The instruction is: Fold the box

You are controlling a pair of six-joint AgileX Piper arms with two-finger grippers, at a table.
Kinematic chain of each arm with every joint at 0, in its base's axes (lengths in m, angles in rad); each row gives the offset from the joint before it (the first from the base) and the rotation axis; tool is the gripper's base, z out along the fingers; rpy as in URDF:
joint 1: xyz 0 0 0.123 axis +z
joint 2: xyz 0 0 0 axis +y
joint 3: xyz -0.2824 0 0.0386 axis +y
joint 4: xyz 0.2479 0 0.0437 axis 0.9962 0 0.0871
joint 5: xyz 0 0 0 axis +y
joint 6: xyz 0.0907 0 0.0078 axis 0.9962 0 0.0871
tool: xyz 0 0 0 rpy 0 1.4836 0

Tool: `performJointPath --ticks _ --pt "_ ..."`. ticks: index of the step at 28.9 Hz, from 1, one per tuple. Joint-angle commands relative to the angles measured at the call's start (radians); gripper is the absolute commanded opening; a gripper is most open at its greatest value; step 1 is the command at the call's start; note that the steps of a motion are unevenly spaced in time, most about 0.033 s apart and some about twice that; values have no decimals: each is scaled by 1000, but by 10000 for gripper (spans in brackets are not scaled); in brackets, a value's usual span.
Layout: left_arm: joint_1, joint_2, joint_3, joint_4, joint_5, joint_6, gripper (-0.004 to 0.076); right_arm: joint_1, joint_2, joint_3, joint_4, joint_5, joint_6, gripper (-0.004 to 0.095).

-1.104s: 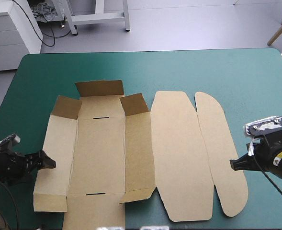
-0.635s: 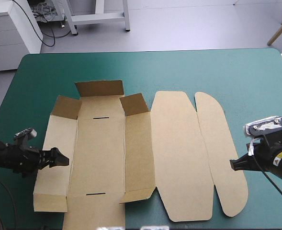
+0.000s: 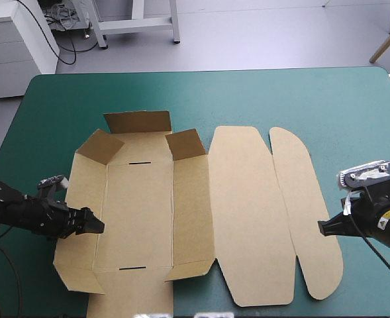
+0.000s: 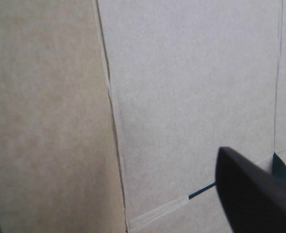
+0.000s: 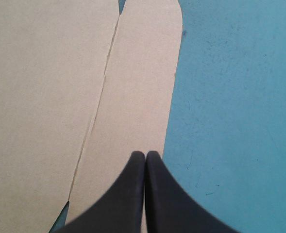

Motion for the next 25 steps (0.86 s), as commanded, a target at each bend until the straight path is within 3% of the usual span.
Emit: performJointPath --ticks 1,4,10,25 --pt "-5 -27 -19 -46 92 -3 258 -5 -2 -25 0 -48 -8 -19" --pt "-5 -27 -19 -27 72 -3 -6 -5 -2 -25 0 -41 -8 -19" --pt "-5 -27 -19 54 72 -5 -10 -5 -2 -25 4 -44 -8 -19" --pt "-34 -27 -67 89 -38 -1 -10 -5 -2 -25 -8 -107 -8 -19"
